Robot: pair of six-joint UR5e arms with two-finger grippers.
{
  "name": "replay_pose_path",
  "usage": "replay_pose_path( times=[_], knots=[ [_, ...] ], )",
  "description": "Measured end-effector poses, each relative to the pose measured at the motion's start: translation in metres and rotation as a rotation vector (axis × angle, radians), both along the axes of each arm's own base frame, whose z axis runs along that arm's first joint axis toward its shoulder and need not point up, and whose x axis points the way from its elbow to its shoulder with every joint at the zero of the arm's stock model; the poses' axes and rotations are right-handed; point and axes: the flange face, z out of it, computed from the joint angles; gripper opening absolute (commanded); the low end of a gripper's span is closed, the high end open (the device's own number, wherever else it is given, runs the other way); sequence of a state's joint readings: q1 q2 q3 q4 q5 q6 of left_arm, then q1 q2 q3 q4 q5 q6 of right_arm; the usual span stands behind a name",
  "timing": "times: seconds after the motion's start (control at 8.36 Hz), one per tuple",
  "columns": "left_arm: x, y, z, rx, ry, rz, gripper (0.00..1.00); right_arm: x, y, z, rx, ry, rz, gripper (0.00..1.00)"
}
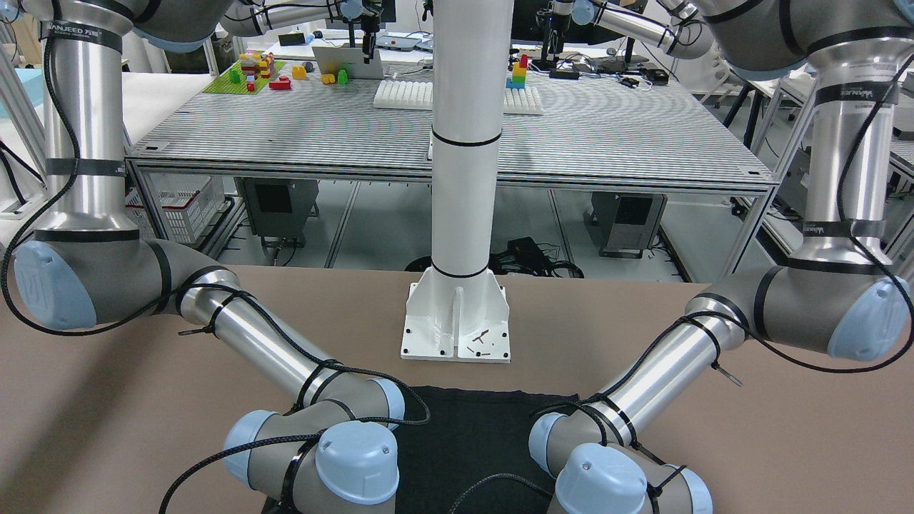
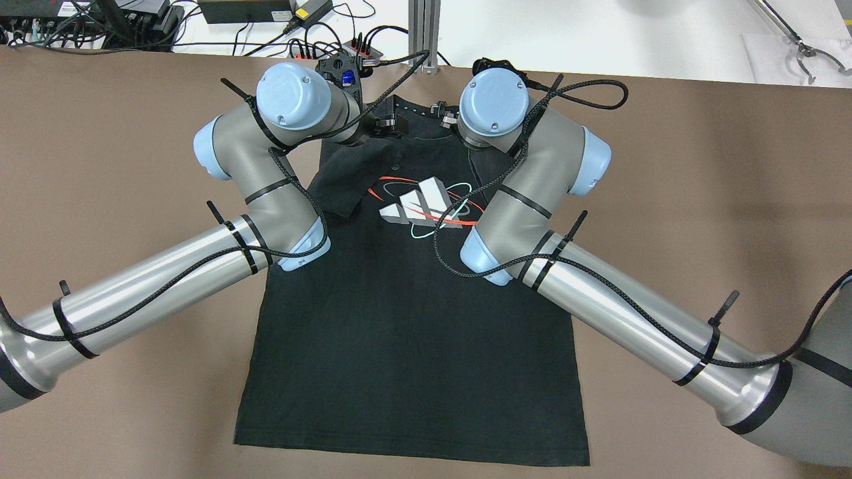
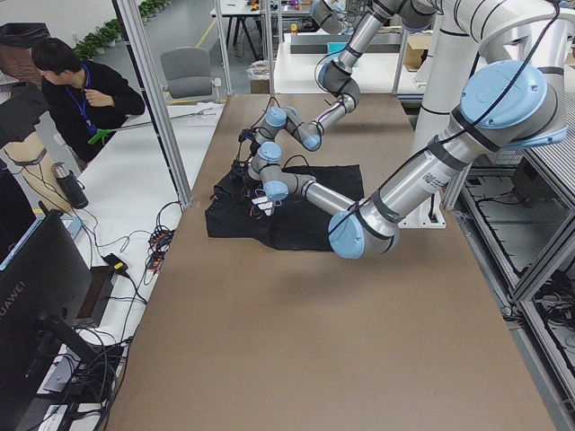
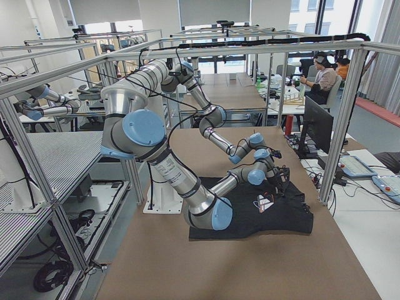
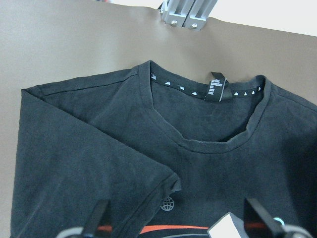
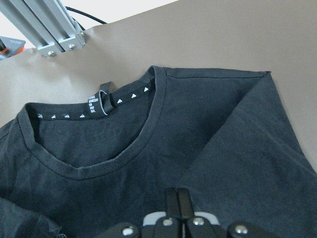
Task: Fold clothes
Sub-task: 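Fold both sleeves inward onto the shirt's printed chest, then release the sleeves and move both grippers to the hem corners nearest the robot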
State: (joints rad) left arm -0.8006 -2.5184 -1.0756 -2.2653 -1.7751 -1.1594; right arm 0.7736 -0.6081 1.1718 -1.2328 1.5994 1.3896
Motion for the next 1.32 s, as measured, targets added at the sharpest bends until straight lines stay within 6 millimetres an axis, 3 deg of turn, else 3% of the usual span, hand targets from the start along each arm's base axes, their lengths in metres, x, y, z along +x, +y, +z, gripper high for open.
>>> replay_pose_path(
  times=[0.24, 0.48, 0.84, 1.08, 1.32],
  knots=[
    [-0.006, 0.004, -0.014, 0.003, 0.042, -0.004, 0.94, 0.007, 0.006, -0.005, 0.019, -0.012, -0.006, 0.94],
    [-0.021, 0.022, -0.020, 0.016, 0.090, -0.010, 0.94, 0.026, 0.035, 0.012, 0.049, -0.025, -0.035, 0.92],
    [-0.046, 0.084, 0.023, 0.003, 0.136, -0.003, 0.94, 0.035, 0.133, 0.056, 0.044, -0.087, -0.099, 0.92],
    [-0.055, 0.135, 0.055, -0.050, 0.170, 0.009, 0.94, 0.059, 0.205, 0.082, -0.026, -0.180, -0.081, 0.94],
    [-0.057, 0.209, 0.083, -0.106, 0.211, -0.018, 0.94, 0.086, 0.265, 0.087, -0.107, -0.288, -0.017, 0.94]
  ],
)
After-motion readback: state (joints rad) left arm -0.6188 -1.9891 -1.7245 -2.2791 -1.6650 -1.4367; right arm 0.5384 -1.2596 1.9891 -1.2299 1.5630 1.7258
